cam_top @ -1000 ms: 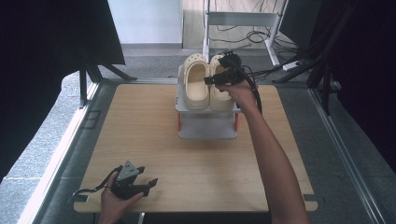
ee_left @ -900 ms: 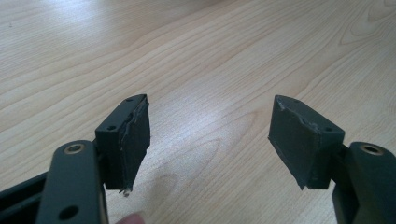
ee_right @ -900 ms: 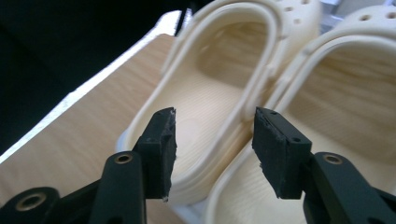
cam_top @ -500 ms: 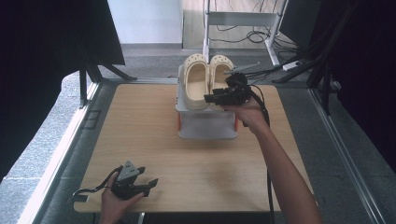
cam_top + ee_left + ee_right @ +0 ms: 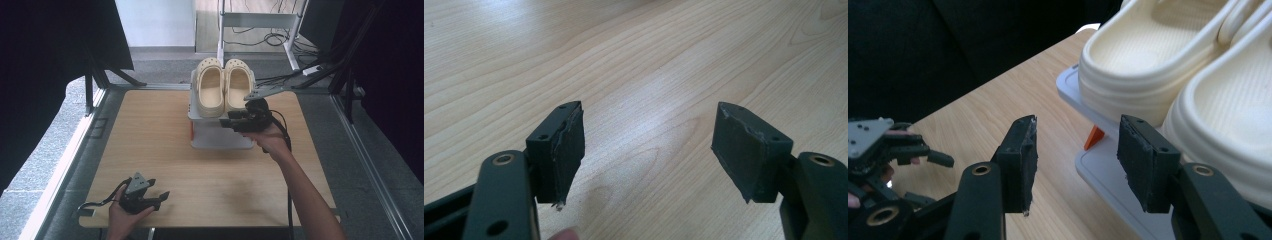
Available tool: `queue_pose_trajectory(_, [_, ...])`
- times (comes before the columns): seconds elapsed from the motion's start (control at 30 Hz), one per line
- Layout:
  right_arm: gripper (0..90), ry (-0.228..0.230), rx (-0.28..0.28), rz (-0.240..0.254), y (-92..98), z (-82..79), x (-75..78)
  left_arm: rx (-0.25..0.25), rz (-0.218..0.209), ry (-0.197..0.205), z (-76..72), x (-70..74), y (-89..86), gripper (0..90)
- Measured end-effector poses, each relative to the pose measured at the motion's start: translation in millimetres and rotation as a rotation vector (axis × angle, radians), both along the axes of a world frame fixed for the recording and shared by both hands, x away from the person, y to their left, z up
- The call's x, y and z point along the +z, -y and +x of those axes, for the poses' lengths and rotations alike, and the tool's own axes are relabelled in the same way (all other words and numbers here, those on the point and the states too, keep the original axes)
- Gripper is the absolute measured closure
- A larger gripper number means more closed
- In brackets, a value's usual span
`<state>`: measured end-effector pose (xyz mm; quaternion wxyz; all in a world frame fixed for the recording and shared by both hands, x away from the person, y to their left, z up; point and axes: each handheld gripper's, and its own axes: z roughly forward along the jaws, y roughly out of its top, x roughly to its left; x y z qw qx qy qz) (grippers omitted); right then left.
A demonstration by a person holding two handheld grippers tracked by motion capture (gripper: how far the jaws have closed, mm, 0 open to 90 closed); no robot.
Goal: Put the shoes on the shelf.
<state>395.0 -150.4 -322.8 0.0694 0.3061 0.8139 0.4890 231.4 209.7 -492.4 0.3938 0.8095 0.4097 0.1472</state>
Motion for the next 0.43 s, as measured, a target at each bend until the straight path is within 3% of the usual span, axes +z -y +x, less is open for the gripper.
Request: queue_pose_trajectory(0.43, [49.9, 0.005, 0.005, 0.01, 7.2, -6.1, -13.6, -0.004, 0.007, -0.008, 1.0, -1.0, 0.9, 29.7])
